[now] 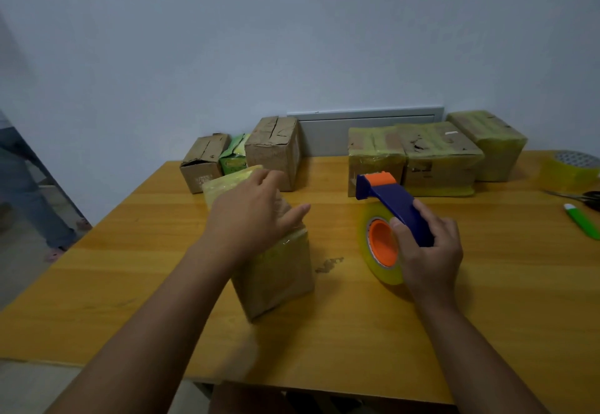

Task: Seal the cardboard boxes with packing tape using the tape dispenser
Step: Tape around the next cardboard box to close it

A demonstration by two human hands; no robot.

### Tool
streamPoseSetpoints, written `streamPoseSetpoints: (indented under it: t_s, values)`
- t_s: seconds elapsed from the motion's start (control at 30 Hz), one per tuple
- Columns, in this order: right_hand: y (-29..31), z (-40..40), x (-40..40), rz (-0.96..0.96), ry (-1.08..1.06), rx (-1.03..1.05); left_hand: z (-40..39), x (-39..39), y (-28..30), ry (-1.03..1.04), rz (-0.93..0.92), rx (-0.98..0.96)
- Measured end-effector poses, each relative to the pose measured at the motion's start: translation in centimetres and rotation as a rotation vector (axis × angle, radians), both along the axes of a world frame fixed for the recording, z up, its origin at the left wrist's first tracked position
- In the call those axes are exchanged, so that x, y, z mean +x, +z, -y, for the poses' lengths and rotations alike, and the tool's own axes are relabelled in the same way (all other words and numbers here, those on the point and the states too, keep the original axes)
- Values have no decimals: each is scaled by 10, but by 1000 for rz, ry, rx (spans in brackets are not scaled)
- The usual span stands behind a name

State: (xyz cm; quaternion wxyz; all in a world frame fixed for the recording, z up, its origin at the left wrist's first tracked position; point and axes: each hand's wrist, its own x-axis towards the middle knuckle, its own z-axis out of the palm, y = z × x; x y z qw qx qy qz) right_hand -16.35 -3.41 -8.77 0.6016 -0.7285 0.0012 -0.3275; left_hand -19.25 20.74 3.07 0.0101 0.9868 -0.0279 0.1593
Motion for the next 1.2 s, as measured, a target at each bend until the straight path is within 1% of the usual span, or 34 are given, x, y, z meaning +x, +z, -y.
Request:
streamPoseSetpoints:
  t_s: [0.03, 0.07, 0.13, 0.2, 0.27, 0.33, 0.4, 0.5, 0.63, 0.7, 0.73, 0.77, 0.8, 0.83, 0.9, 0.93, 0.97, 1.0, 1.03, 1.1, 1.2]
  values:
    - [0, 0, 0, 4, 8, -1, -2, -4, -1, 41, 26, 47]
    - [-1, 0, 0, 6, 17, -1, -6, -10, -3, 63, 12, 78]
    - [-1, 0, 0, 5, 32, 9, -14, -24, -10, 50, -100, 79]
    - [0, -1, -2, 5, 55, 23, -23, -39, -16, -28, -210, 1]
    - [3, -4, -4, 18, 91, 24, -31, -43, -20, -153, -269, -60]
    - [10, -5, -7, 39, 140, 29, -35, -37, -22, -235, -278, -32]
    - [21, 0, -9, 69, 187, 41, -33, -24, -24, -278, -279, 16]
    - [41, 14, -13, 101, 241, 98, -24, 1, -21, -338, -267, 33]
    - [57, 32, -17, 102, 331, 179, -6, 39, -17, -395, -256, 165]
    - [61, 37, -19, 92, 384, 184, 0, 50, -13, -412, -272, 178]
    - [63, 39, -21, 91, 404, 174, 2, 52, -12, -422, -285, 155]
    - [64, 40, -22, 94, 420, 154, 2, 51, -11, -436, -291, 88]
    - [66, 41, -23, 97, 437, 129, 4, 47, -8, -450, -279, -43]
    - [67, 42, -24, 101, 457, 111, 6, 41, -5, -455, -239, -229]
    - [70, 41, -24, 110, 501, 94, 15, 25, 3, -405, -148, -671]
    - [71, 40, -24, 115, 520, 83, 19, 18, 11, -355, -151, -868]
    - [71, 38, -24, 121, 538, 70, 21, 13, 19, -300, -209, -1024]
    - [72, 36, -24, 124, 555, 59, 23, 9, 26, -264, -309, -1143]
    - [72, 34, -24, 125, 568, 54, 23, 5, 31, -255, -418, -1227]
    - [73, 29, -24, 127, 590, 59, 21, 0, 37, -279, -576, -1321]
    - [74, 24, -27, 137, 604, 67, 19, -5, 36, -296, -657, -1485]
